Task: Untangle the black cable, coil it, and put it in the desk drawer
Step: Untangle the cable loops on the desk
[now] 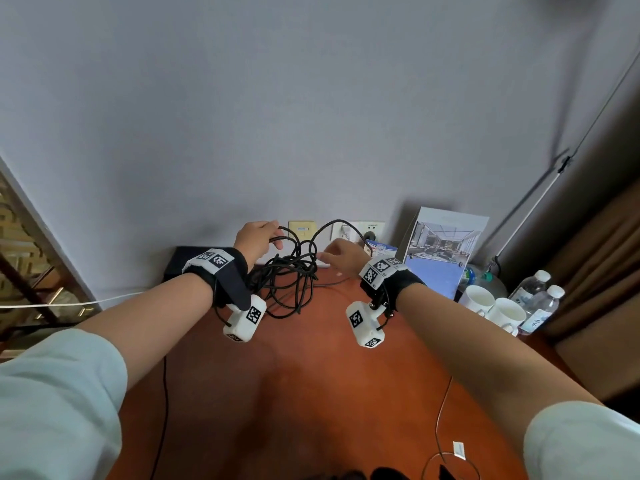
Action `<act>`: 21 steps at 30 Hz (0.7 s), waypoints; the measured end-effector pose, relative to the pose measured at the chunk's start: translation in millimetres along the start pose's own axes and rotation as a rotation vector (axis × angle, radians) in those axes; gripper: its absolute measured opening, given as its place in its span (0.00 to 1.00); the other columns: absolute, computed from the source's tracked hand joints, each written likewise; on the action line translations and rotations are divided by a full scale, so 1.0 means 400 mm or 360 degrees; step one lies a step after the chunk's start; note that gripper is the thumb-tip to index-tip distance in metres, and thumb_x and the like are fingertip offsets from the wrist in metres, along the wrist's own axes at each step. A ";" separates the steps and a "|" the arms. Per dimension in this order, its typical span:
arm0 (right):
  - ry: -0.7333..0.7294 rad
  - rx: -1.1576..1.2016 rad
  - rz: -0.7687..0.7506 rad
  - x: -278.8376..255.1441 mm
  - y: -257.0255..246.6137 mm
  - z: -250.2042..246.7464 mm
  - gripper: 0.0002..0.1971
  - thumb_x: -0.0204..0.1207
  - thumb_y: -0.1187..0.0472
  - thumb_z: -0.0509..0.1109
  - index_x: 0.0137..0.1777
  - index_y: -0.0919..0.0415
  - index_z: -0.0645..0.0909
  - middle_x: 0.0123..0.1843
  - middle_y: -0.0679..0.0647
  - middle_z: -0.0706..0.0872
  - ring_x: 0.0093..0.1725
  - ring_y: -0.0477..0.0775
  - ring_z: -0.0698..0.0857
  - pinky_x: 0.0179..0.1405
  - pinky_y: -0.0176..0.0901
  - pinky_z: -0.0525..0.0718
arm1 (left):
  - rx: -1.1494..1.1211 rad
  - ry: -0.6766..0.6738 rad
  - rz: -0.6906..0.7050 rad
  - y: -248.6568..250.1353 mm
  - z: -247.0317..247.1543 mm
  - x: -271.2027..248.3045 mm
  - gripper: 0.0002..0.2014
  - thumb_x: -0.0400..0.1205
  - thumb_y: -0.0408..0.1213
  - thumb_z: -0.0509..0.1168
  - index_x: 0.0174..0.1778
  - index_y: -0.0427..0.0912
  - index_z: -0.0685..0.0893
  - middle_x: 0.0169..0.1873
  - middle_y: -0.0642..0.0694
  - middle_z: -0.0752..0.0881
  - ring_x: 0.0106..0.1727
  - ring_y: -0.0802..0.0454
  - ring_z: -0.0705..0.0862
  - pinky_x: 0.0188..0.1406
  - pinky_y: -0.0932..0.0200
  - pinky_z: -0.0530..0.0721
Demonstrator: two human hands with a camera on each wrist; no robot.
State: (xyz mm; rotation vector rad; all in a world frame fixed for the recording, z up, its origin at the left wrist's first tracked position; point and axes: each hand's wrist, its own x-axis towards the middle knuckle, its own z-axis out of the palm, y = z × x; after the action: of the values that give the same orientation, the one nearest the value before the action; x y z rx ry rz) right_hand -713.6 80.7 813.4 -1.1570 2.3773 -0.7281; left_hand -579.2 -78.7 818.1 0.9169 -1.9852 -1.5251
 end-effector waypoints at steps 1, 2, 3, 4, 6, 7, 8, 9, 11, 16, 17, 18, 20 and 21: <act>-0.0068 0.0123 0.0066 0.003 0.007 0.006 0.23 0.82 0.50 0.64 0.58 0.74 0.80 0.54 0.64 0.87 0.45 0.55 0.82 0.51 0.48 0.81 | -0.0057 -0.0027 -0.0018 0.004 0.001 -0.001 0.15 0.85 0.42 0.56 0.40 0.41 0.85 0.23 0.48 0.83 0.16 0.55 0.60 0.15 0.64 0.57; -0.0142 0.0314 0.0121 0.004 0.010 0.010 0.21 0.83 0.52 0.64 0.58 0.74 0.79 0.54 0.65 0.87 0.44 0.55 0.83 0.51 0.49 0.84 | -0.0111 -0.0060 -0.0029 0.006 0.001 -0.001 0.15 0.85 0.42 0.56 0.40 0.40 0.84 0.23 0.49 0.82 0.14 0.56 0.59 0.14 0.66 0.56; -0.0217 0.0499 0.0171 -0.001 0.009 0.011 0.18 0.84 0.54 0.64 0.58 0.71 0.78 0.51 0.62 0.87 0.43 0.55 0.84 0.50 0.49 0.85 | -0.0159 -0.0096 -0.0033 0.010 0.003 -0.004 0.15 0.86 0.41 0.56 0.40 0.39 0.84 0.23 0.48 0.82 0.14 0.57 0.58 0.12 0.67 0.55; -0.0272 0.0636 0.0216 -0.002 0.009 0.009 0.16 0.84 0.54 0.64 0.60 0.68 0.77 0.49 0.59 0.87 0.43 0.53 0.84 0.49 0.48 0.85 | -0.0196 -0.0132 -0.0027 0.013 0.004 -0.007 0.15 0.86 0.41 0.56 0.41 0.39 0.83 0.24 0.47 0.82 0.14 0.57 0.57 0.12 0.67 0.54; -0.0302 0.0738 0.0232 -0.002 0.008 0.004 0.17 0.83 0.51 0.64 0.62 0.64 0.77 0.48 0.54 0.86 0.44 0.50 0.85 0.47 0.44 0.85 | -0.0228 -0.0194 0.0012 0.019 0.007 -0.016 0.15 0.87 0.41 0.56 0.39 0.39 0.81 0.27 0.46 0.80 0.14 0.57 0.58 0.11 0.68 0.55; -0.0286 0.0761 0.0219 -0.005 0.005 0.001 0.17 0.82 0.49 0.65 0.60 0.62 0.78 0.49 0.54 0.86 0.44 0.49 0.85 0.47 0.43 0.84 | -0.0200 -0.0211 0.0046 0.022 0.009 -0.019 0.16 0.86 0.42 0.57 0.37 0.39 0.81 0.26 0.47 0.80 0.16 0.56 0.59 0.12 0.68 0.57; -0.0268 0.0800 0.0214 -0.005 0.003 -0.002 0.15 0.82 0.48 0.65 0.58 0.59 0.79 0.48 0.53 0.85 0.44 0.49 0.84 0.48 0.42 0.83 | -0.0128 -0.0220 0.0087 0.024 0.009 -0.022 0.17 0.85 0.45 0.59 0.34 0.40 0.80 0.25 0.50 0.79 0.19 0.54 0.61 0.14 0.67 0.60; -0.0263 0.0867 0.0214 -0.003 0.003 -0.005 0.14 0.82 0.48 0.65 0.56 0.58 0.80 0.47 0.52 0.84 0.43 0.48 0.84 0.48 0.42 0.83 | -0.0017 -0.0227 0.0123 0.025 0.012 -0.025 0.18 0.83 0.50 0.63 0.34 0.40 0.81 0.24 0.53 0.79 0.21 0.53 0.65 0.18 0.66 0.65; -0.0290 0.0999 0.0214 -0.006 -0.003 -0.012 0.10 0.82 0.54 0.65 0.56 0.60 0.80 0.44 0.50 0.84 0.40 0.47 0.83 0.48 0.40 0.81 | 0.0214 -0.0276 0.0183 0.024 0.021 -0.032 0.24 0.71 0.63 0.69 0.45 0.42 0.84 0.34 0.55 0.82 0.33 0.54 0.77 0.35 0.62 0.76; -0.0269 0.0849 0.0096 -0.009 -0.024 -0.018 0.14 0.83 0.57 0.64 0.62 0.66 0.81 0.54 0.57 0.85 0.52 0.51 0.82 0.55 0.40 0.79 | 0.0720 -0.0594 0.0402 0.038 0.038 -0.052 0.39 0.67 0.55 0.79 0.71 0.54 0.69 0.64 0.54 0.77 0.62 0.55 0.77 0.62 0.58 0.75; -0.0259 0.0839 0.0067 -0.008 -0.029 -0.017 0.13 0.83 0.57 0.63 0.59 0.65 0.81 0.50 0.56 0.85 0.49 0.51 0.82 0.49 0.38 0.79 | 0.0811 -0.0636 0.0482 0.039 0.042 -0.051 0.37 0.70 0.49 0.78 0.72 0.52 0.68 0.66 0.52 0.76 0.65 0.53 0.77 0.64 0.59 0.74; -0.0262 0.0864 0.0045 -0.007 -0.034 -0.016 0.10 0.84 0.57 0.63 0.53 0.63 0.81 0.45 0.54 0.84 0.44 0.50 0.81 0.45 0.38 0.78 | 0.0874 -0.0651 0.0538 0.041 0.045 -0.052 0.34 0.73 0.46 0.76 0.73 0.50 0.68 0.67 0.49 0.77 0.66 0.50 0.77 0.62 0.60 0.73; -0.0238 0.0875 -0.0025 -0.002 -0.039 -0.015 0.09 0.84 0.60 0.63 0.42 0.58 0.78 0.38 0.52 0.79 0.38 0.48 0.78 0.43 0.41 0.76 | 0.0946 -0.0621 0.0572 0.046 0.055 -0.055 0.27 0.79 0.42 0.71 0.73 0.47 0.68 0.59 0.45 0.80 0.61 0.45 0.80 0.54 0.62 0.73; -0.0208 0.0846 -0.0058 0.002 -0.038 -0.013 0.10 0.84 0.61 0.63 0.40 0.57 0.76 0.36 0.51 0.78 0.36 0.47 0.76 0.42 0.39 0.75 | 0.0968 -0.0605 0.0564 0.048 0.061 -0.056 0.25 0.81 0.40 0.68 0.73 0.46 0.68 0.53 0.44 0.80 0.56 0.43 0.82 0.50 0.61 0.74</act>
State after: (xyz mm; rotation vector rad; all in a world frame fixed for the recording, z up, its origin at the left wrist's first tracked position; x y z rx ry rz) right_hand -707.7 73.6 826.8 -0.9798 1.8898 -1.1669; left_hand -585.9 -43.1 830.8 0.4483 -2.7887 -0.9539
